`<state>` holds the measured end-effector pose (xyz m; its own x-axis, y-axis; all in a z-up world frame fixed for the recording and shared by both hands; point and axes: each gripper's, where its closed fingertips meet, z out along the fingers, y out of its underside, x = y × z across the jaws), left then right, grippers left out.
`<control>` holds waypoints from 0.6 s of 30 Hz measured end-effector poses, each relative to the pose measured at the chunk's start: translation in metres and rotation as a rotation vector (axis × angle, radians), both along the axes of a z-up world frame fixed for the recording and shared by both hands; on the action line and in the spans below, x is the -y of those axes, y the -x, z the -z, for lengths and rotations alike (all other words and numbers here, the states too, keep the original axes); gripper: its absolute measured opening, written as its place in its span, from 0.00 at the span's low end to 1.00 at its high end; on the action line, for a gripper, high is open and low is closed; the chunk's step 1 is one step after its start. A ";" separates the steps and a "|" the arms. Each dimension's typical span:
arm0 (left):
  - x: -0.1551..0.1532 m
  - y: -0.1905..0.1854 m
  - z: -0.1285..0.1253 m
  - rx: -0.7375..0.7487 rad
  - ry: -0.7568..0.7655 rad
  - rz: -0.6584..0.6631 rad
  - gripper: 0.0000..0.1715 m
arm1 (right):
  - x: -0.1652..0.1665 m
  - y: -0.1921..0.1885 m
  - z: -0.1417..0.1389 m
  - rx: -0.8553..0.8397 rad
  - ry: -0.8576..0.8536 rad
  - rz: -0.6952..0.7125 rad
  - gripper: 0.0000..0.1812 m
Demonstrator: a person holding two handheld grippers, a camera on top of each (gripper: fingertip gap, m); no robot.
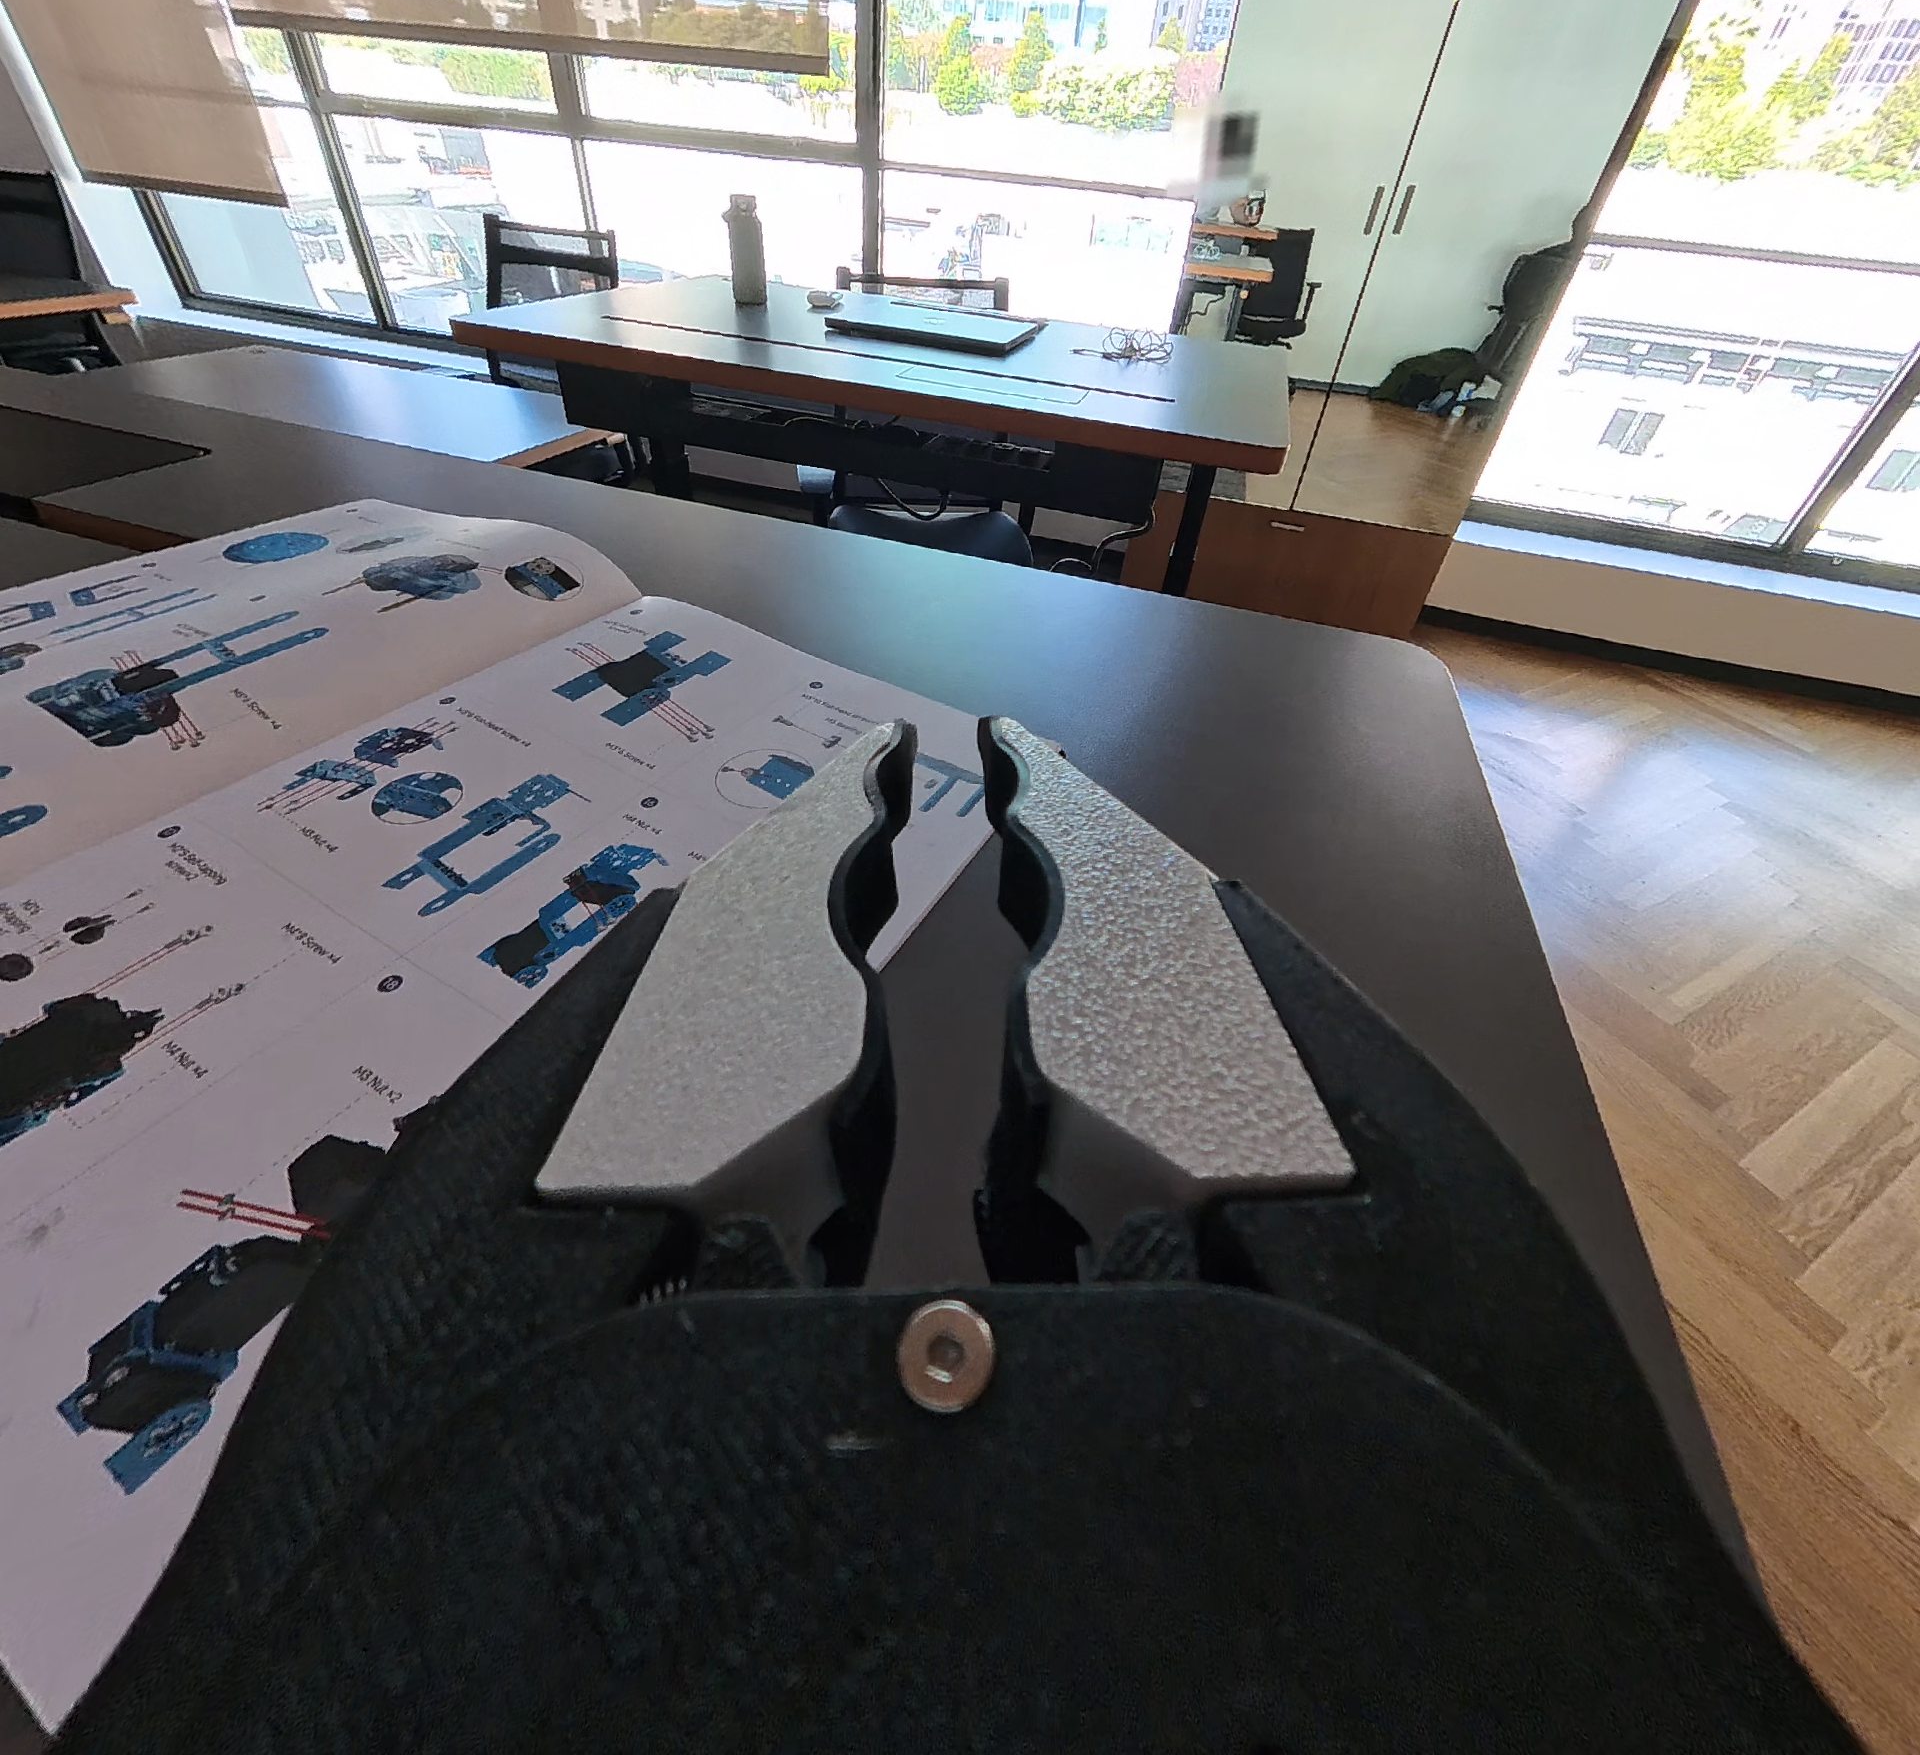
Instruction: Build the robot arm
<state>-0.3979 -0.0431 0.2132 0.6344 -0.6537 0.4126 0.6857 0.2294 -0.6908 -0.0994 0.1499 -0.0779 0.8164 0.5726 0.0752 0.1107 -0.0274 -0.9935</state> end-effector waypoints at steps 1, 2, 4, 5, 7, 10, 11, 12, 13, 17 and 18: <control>0.005 -0.007 -0.004 -0.012 -0.015 0.008 0.19 | -0.001 0.000 0.000 -0.002 0.002 0.002 0.07; 0.009 -0.016 -0.007 -0.031 -0.025 0.015 0.19 | -0.001 0.000 0.000 -0.005 0.003 -0.001 0.07; 0.018 -0.040 -0.013 -0.070 -0.050 0.065 0.19 | 0.005 0.001 -0.004 -0.033 -0.017 -0.023 0.07; 0.026 -0.053 -0.017 -0.069 -0.079 0.109 0.17 | 0.015 0.002 -0.011 -0.077 -0.045 -0.051 0.07; 0.043 -0.071 -0.025 -0.031 -0.148 0.172 0.14 | 0.033 -0.008 -0.028 -0.191 -0.104 -0.030 0.06; 0.049 -0.093 -0.024 -0.068 -0.120 0.220 0.19 | 0.051 -0.029 -0.027 -0.208 -0.097 0.068 0.06; 0.050 -0.097 -0.024 -0.081 -0.105 0.246 0.20 | 0.056 -0.031 -0.025 -0.211 -0.085 0.078 0.06; 0.051 -0.099 -0.023 -0.082 -0.091 0.276 0.21 | 0.060 -0.032 -0.024 -0.222 -0.074 0.079 0.06; 0.053 -0.099 -0.024 -0.070 -0.082 0.308 0.21 | 0.063 -0.032 -0.024 -0.234 -0.070 0.081 0.06; 0.066 -0.084 -0.031 0.019 -0.100 0.414 0.21 | 0.065 -0.027 -0.020 -0.207 -0.061 0.095 0.06; 0.069 -0.082 -0.032 0.014 -0.098 0.427 0.21 | 0.065 -0.025 -0.020 -0.186 -0.066 0.102 0.06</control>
<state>-0.3158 -0.1124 0.2450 0.2934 -0.8927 0.3421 0.7426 -0.0126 -0.6696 -0.0742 0.0853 -0.0583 0.8733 0.4849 -0.0473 -0.0745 0.0370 -0.9965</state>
